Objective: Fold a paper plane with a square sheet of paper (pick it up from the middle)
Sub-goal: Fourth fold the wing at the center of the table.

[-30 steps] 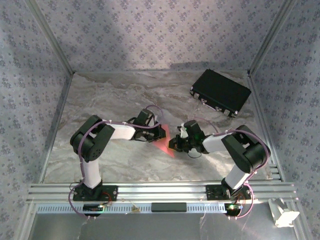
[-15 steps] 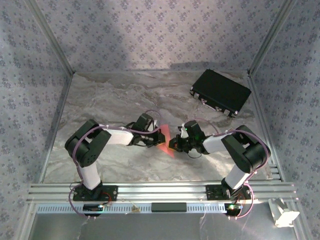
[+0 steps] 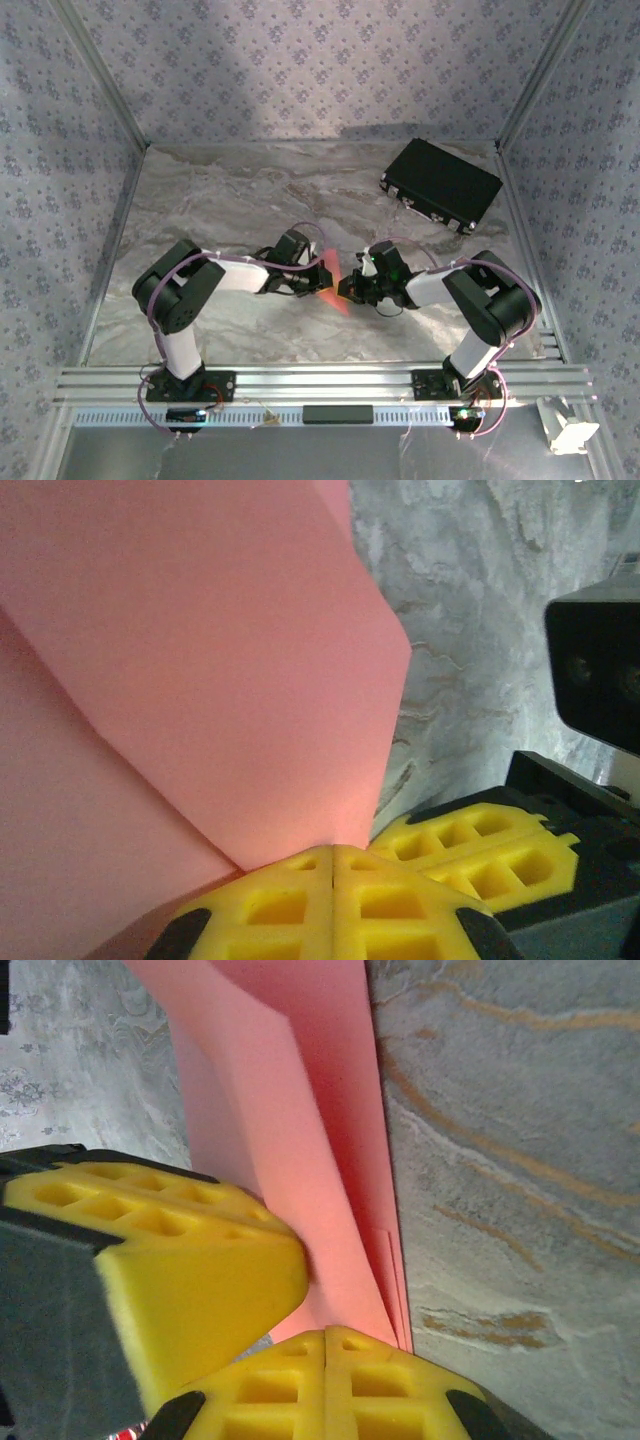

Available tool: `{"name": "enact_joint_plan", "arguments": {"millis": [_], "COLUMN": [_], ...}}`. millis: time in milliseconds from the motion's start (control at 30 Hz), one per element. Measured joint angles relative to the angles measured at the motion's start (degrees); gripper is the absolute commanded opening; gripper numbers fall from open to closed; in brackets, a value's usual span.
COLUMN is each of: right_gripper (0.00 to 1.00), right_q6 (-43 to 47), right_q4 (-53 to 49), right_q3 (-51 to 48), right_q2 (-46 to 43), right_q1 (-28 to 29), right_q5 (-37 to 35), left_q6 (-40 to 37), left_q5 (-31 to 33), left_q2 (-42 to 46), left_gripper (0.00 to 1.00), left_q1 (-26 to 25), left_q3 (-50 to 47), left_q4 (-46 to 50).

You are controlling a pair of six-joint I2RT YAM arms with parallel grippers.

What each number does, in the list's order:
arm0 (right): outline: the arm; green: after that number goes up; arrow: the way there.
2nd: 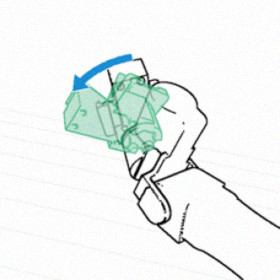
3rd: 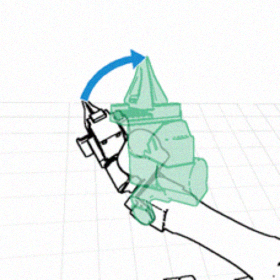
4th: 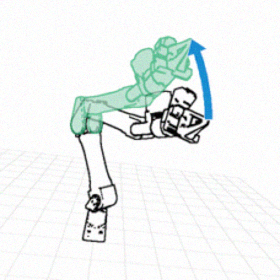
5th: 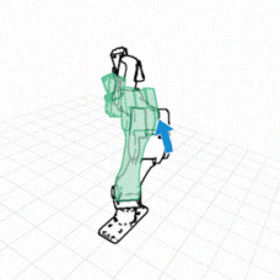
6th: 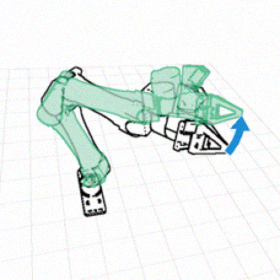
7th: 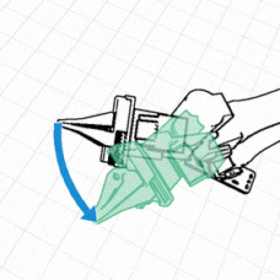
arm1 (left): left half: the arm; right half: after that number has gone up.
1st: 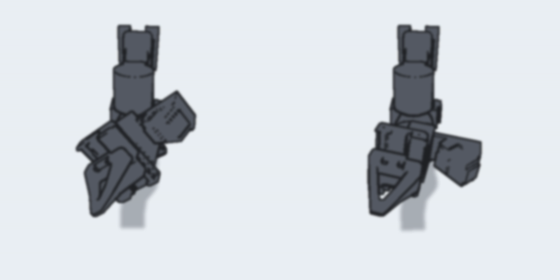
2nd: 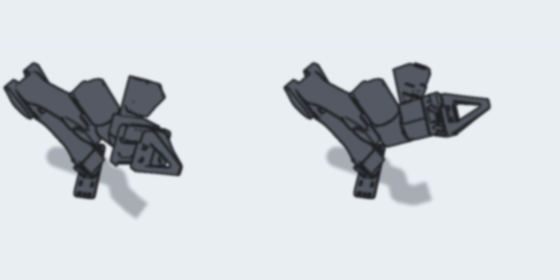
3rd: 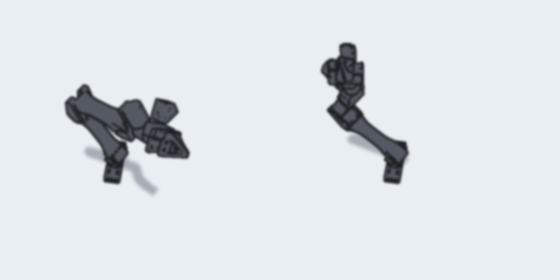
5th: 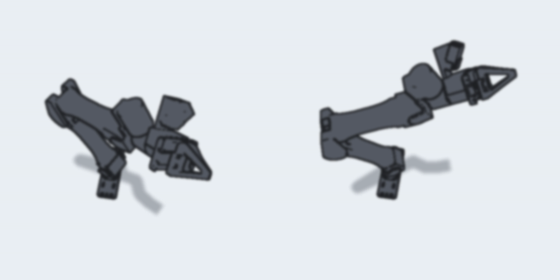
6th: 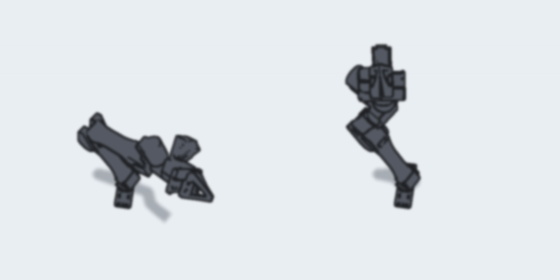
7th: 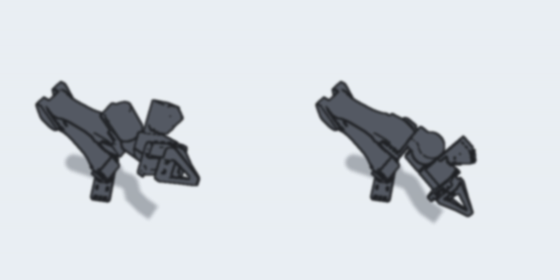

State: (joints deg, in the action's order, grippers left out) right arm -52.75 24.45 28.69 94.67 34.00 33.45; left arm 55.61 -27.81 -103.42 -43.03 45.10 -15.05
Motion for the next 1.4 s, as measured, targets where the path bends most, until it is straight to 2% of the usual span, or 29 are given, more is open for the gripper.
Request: {"name": "enact_joint_plan", "arguments": {"millis": [400,567,833,1167,1400], "right_gripper": [0.00,0.00,0.00,0.00,0.00], "right_q6": [0.17,0.46,1.14,2.21,2.56], "right_q4": [-0.22,-0.26,-0.48,-1.07,-1.09], "right_q3": [0.02,0.02,0.02,0.17,0.17], "right_q2": [-0.07,-0.07,-0.17,-0.17,-0.17], "right_q1": [0.07,0.11,0.15,0.13,0.09], "right_q5": [-0.24,-0.28,-0.44,-0.35,-0.17], "left_q6": [-0.07,-0.50,-1.66,-2.64,-3.52], "left_q5": [3.43,4.28,4.11,0.90,0.13], "left_q2": [-0.96,-0.96,-0.83,-0.24,-3.76], "left_gripper": [0.00,0.00,0.01,0.02,0.01], "left_q1": [-0.04,1.46,2.80,2.36,3.48], "left_q3": [4.48,5.49,5.86,5.86,6.51], "left_q4": [7.58,9.20,9.25,5.95,5.62]}}
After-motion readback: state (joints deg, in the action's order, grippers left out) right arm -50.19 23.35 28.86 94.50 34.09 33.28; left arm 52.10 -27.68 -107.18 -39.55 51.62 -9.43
